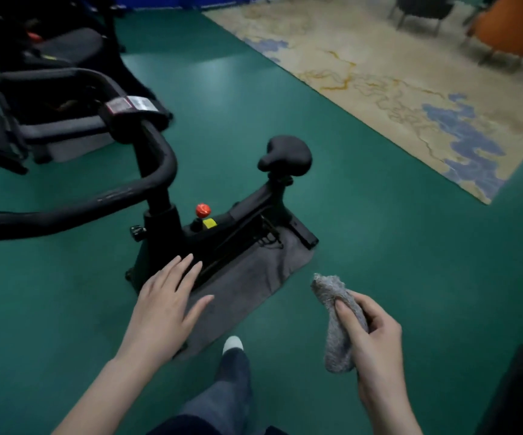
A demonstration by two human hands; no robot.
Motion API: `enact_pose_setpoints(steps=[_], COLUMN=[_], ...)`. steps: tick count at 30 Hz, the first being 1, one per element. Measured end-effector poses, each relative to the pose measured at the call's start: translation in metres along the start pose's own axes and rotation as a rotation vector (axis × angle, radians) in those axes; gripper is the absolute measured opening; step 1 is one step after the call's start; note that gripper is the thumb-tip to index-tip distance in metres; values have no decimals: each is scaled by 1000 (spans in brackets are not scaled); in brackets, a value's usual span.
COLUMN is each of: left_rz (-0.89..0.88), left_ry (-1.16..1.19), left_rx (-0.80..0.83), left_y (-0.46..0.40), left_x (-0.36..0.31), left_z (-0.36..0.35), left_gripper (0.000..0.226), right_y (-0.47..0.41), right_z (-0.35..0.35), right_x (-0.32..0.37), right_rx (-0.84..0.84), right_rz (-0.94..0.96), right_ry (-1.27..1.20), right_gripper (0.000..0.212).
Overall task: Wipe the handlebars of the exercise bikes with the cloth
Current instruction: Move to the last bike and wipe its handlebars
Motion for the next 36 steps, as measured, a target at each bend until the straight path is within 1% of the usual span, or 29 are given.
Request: enact_pose_setpoints(steps=[5,7,11,16,19,23,26,28,30,32,36], left_rz=[56,54,5,67,200,503,669,735,783,818,847], left_ry=[28,58,88,121,95,50,52,76,88,105,170], left_rx=[-34,-78,-204,-466,-600,-640,-657,-653,-659,-649,-667], left_y=[-40,-56,-81,-104,-112,-116,-119,-123,-124,-125,-125], left_x=[10,9,-2,-1,7,20,22,21,19,17,17], left_z=[18,29,56,89,102,105,105,105,105,103,103], left_gripper=[71,68,58,48,44,43,41,41,40,39,34], right_y=[-71,-97,-144,-206,-234,-261,-268,-268,-261,-252,-246], right_z=[-47,-67,-109,-174,-224,-292,-336,-360,-381,-388,-375], right_x=[17,26,49,84,104,127,143,153,155,149,140], right_rx=[133,186,326,544,741,960,1081,1109,1177,1234,1229], right_rz=[1,14,44,141,223,384,537,685,850,964,958], right_ry=[8,6,40,99,139,226,278,303,371,429,319], right_gripper=[22,23,23,15,15,13,12,13,12,14,21])
Point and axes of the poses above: each hand's wrist, its own y-axis away from the middle knuckle, its own z-axis out of the back of the hand, x = y × z, the point moved 5 cm from there along -y, towards the middle knuckle, and after that the axes turned 7 degrees about x, right-handed, at the moved point
